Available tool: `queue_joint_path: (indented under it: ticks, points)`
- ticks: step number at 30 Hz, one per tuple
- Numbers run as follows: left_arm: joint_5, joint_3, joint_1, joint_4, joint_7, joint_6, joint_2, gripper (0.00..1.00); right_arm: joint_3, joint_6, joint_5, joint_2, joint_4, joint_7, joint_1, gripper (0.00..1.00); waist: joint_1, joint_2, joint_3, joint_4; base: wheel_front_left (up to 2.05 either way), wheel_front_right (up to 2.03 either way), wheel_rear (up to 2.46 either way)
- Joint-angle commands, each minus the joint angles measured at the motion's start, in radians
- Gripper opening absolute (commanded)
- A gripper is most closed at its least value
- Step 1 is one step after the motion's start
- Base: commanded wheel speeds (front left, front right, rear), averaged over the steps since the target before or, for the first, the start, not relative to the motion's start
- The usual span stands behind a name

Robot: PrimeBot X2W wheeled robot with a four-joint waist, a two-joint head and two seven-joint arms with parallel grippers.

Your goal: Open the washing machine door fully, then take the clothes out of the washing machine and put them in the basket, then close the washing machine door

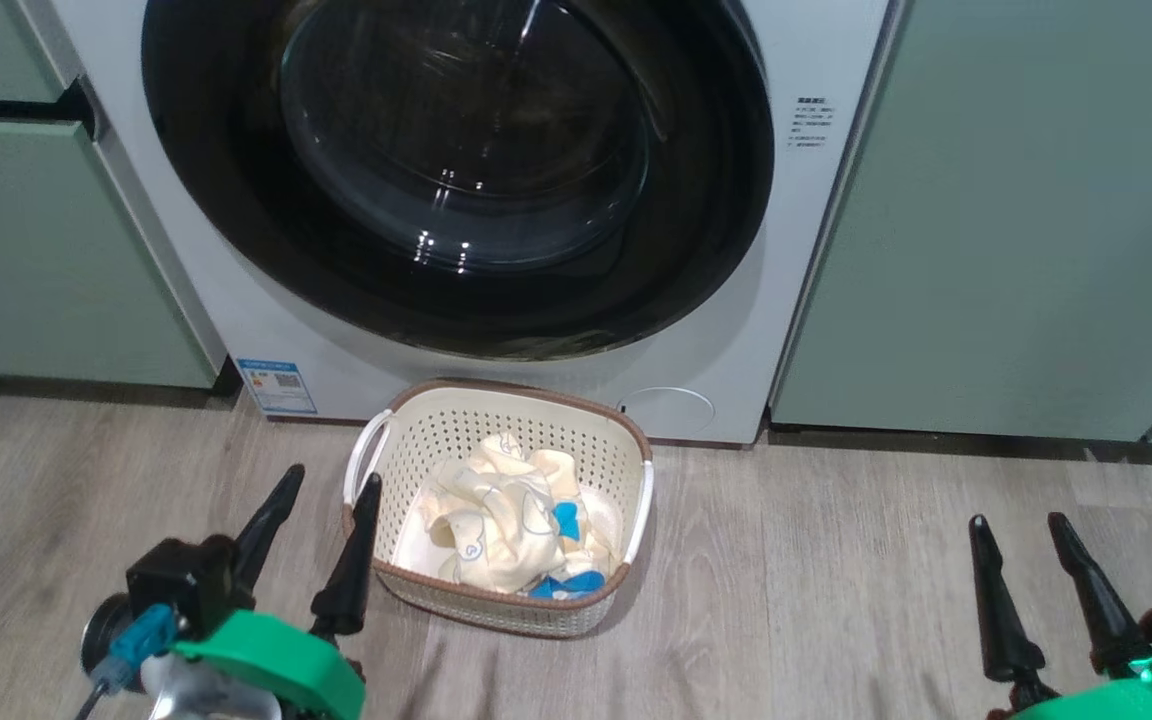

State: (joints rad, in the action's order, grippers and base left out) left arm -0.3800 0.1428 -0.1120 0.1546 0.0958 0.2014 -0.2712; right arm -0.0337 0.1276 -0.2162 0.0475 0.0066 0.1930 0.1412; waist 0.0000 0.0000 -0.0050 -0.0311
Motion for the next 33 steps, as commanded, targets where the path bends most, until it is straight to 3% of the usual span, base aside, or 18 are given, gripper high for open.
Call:
queue_joint_path:
  ticks: [1, 33]
  points:
    - [-0.004, -0.044, 0.029, 0.038, -0.002, 0.007, -0.023, 1.00, -0.019, 0.003, -0.006, 0.003, -0.041, -0.001, -0.028, 1.00, 0.0000, 0.0000, 0.000, -0.003, 0.00, 0.00, 0.00]
    - [-0.001, -0.035, 0.034, 0.057, -0.002, 0.028, -0.036, 1.00, -0.038, 0.003, -0.036, 0.003, -0.043, 0.007, -0.037, 1.00, 0.0000, 0.0000, 0.023, -0.007, 0.00, 0.00, 0.00]
